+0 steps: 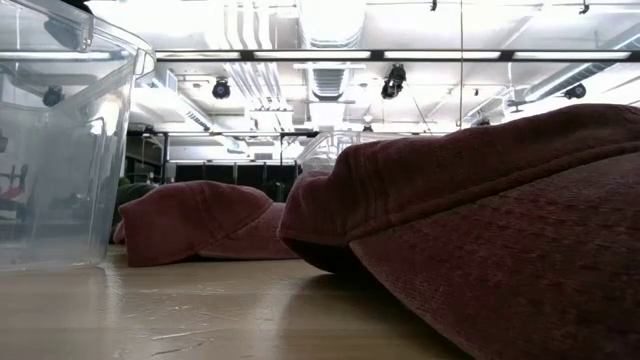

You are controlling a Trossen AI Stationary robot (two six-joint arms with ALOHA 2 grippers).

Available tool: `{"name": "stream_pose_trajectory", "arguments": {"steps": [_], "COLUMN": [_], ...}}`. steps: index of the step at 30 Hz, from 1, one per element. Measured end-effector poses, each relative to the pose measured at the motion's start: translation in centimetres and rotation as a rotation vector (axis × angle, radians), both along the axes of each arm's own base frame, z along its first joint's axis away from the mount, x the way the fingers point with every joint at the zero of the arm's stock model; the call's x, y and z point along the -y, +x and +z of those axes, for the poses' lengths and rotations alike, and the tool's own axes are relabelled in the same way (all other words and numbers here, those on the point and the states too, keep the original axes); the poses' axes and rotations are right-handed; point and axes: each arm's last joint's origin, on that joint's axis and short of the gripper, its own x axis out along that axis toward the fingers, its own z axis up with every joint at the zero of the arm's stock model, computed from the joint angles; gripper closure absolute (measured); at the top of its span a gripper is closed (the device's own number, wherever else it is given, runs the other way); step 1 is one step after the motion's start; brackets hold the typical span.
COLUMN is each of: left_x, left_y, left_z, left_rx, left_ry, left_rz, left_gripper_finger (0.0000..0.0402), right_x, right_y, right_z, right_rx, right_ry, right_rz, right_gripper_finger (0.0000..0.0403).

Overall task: Pick & Place hat
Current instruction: Put the dark red cap into the top transparent bin

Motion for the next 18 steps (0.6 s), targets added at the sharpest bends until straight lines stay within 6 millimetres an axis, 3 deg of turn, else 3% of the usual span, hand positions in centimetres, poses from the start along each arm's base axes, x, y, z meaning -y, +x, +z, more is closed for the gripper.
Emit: {"name": "stream_pose_trajectory", "arguments": {"steps": [18], "left_x": [0.0], "left_y": [0.01], "left_z": [-0.01], "left_rx": [0.002], "left_ry": [-0.039], "left_rz": [0.007], "left_gripper_finger": [0.0401], "right_x": [0.43], "right_y": [0.2], "right_z": [-0.74], "right_rx": [0.077], "right_ry": [-0.121], "right_rz": [-0.003], "right_gripper_finger": [0.022]}}
